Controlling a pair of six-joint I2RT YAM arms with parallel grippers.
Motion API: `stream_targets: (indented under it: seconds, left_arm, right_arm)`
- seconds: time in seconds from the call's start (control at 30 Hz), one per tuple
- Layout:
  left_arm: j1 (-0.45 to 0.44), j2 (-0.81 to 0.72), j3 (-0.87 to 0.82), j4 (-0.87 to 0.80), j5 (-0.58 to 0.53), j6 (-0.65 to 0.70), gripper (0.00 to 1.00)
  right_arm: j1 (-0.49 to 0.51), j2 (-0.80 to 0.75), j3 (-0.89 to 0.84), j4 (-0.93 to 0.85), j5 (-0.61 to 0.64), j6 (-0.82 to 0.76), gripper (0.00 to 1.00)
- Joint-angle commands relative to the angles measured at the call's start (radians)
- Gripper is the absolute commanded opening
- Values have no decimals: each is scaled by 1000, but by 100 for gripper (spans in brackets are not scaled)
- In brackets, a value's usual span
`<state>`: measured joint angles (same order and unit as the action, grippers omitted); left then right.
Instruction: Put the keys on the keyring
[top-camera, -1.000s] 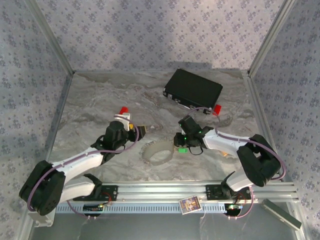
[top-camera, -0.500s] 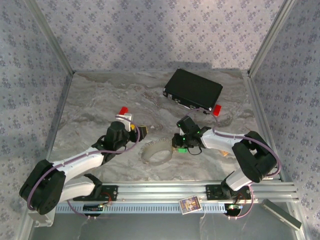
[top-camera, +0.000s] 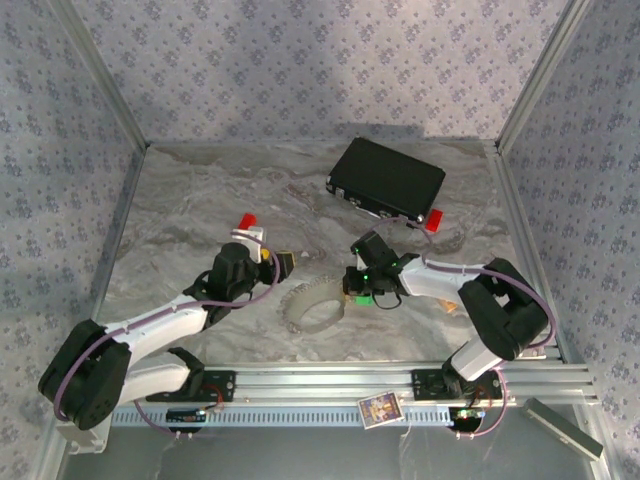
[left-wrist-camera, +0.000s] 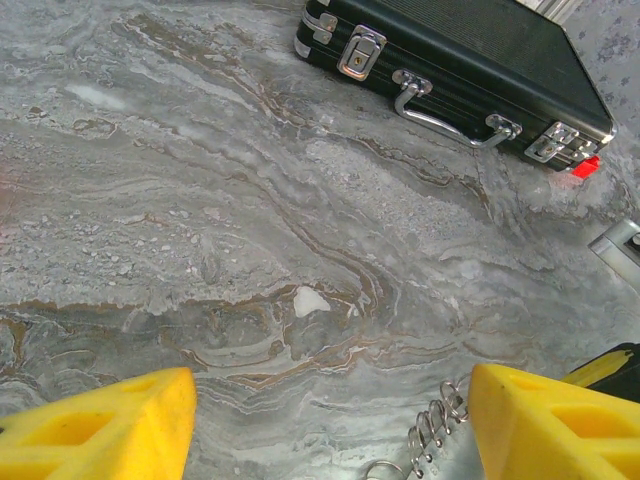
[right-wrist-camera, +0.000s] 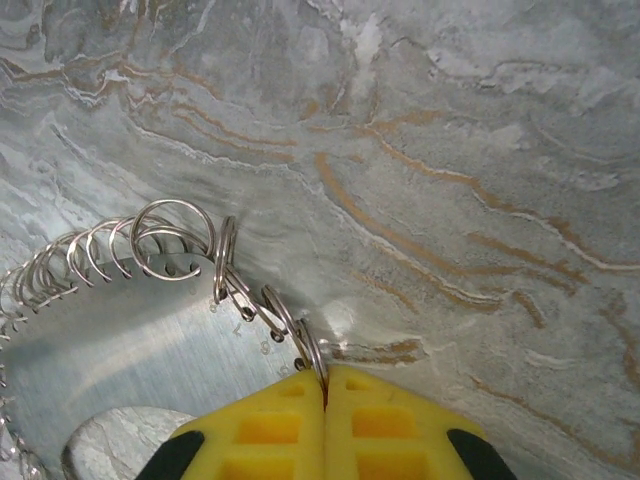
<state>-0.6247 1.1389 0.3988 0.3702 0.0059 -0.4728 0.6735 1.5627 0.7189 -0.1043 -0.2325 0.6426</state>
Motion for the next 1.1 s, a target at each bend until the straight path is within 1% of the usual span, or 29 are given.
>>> stream_targets:
  seconds: [0.0,0.1,0.27,0.37,0.47,0.6,0.73,0.83,1.07]
  left_arm:
    - [-7,-28,23,6,-18,3,71]
    - [-7,-43,22,-5,-28,16,71]
    - [-6,-90,20,-24,-55,57,71]
    - [-5,-120,24,-44,-61,90,71]
    - [-7,-144,33,-68,-51,132,71]
    - [-11,-154,60,-107,-10,207,70]
    - [-39,-151,96,-130,58,326,67]
    - [-49,-142,129,-160,112,397,63]
    - [-49,-99,205,-242,238,480,50]
  right_arm:
    - [-3,7,18,-54,33,-22,1]
    - [10,-36,44,-124,99,-75,0]
    - [67,-118,121,-268,248,-186,0]
    - [99,-159,163,-331,317,-255,0]
    - [123,-188,195,-365,343,-333,0]
    - [141,-220,216,-363,312,-429,0]
    - [147,-258,225,-334,242,-529,0]
    - [157,-291,220,-295,189,-606,0]
    - [167,-340,221,-240,87,-745,0]
